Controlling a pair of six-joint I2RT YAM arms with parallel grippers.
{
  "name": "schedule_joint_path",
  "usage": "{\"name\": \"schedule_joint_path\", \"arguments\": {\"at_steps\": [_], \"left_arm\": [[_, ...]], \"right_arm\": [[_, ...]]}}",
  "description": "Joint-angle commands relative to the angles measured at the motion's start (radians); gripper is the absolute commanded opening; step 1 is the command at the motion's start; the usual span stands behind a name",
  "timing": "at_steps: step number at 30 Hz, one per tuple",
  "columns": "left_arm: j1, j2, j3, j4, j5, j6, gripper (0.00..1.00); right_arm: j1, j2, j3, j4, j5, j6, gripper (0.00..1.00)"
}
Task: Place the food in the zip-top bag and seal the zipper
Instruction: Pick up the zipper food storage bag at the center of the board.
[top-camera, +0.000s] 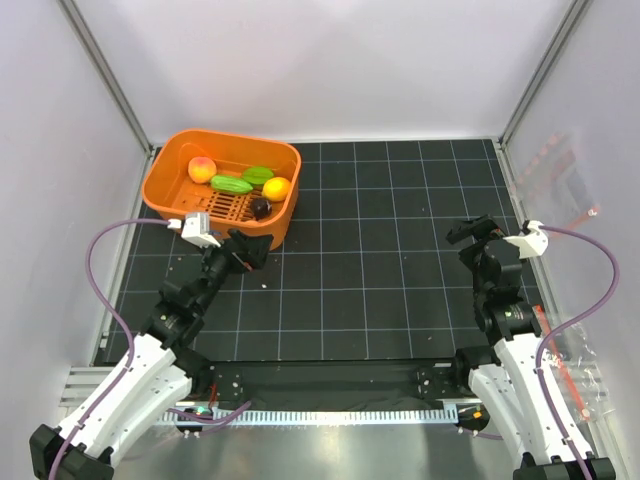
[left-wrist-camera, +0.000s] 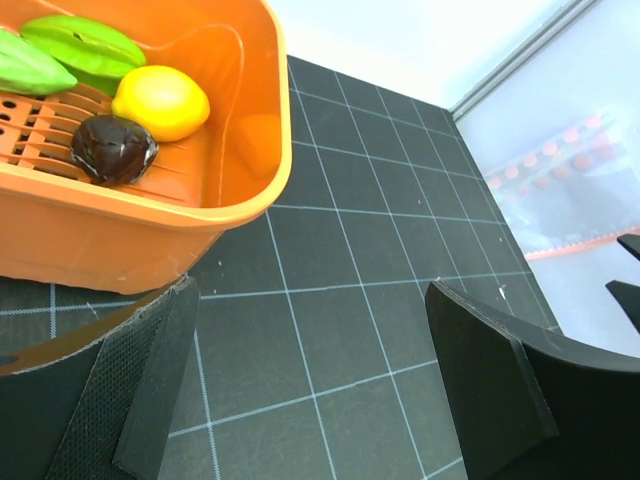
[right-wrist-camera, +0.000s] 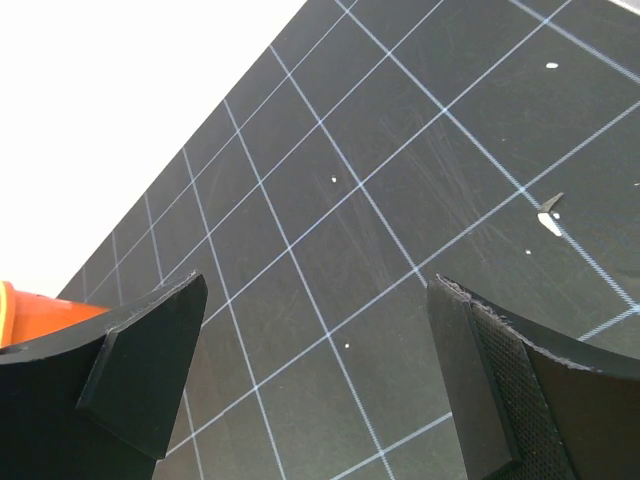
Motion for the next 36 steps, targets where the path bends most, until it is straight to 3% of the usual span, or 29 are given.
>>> {"name": "schedule_joint_path", "arguments": {"at_steps": [1, 6, 19, 22, 23, 27, 29, 35, 36], "left_arm": [[-0.003, -0.002, 0.024, 0.023, 0.031, 0.015, 1.00], [-0.003, -0.007, 0.034, 0.024, 0.057, 0.007, 1.00], [-0.003, -0.015, 0.046, -0.003, 0.071, -0.039, 1.00], [-0.003, -0.007, 0.044, -0.005, 0.065, -0.039, 1.00], [-0.003, -0.002, 0.046, -0.005, 0.065, -0.041, 1.00], [-0.003, 0.021, 0.051, -0.005, 0.077, -0.047, 1.00], [-0.003, 0.024, 0.052, -0.005, 0.082, -0.050, 1.00], [-0.005, 0.022, 0.046, 0.001, 0.092, -0.065, 1.00], [-0.005, 0.024, 0.046, 0.003, 0.097, -0.067, 1.00]], "right_arm": [[0.003, -0.008, 0.029, 0.018, 0.051, -0.055, 1.00], [0.004, 0.056, 0.067, 0.024, 0.139, -0.154, 1.00], [-0.020, 0.547, 0.345, 0.006, 0.556, -0.308, 1.00], [-0.079, 0.658, 0.432, -0.059, 0.516, -0.280, 1.00], [-0.149, 0.668, 0.434, -0.053, 0.498, -0.280, 1.00], [-0.238, 0.672, 0.361, 0.121, 0.340, -0.391, 1.00], [-0.305, 0.678, 0.325, 0.190, 0.256, -0.369, 1.00], [-0.321, 0.762, 0.327, 0.292, 0.395, -0.400, 1.00], [-0.324, 0.761, 0.278, 0.387, 0.405, -0.403, 1.00]]}}
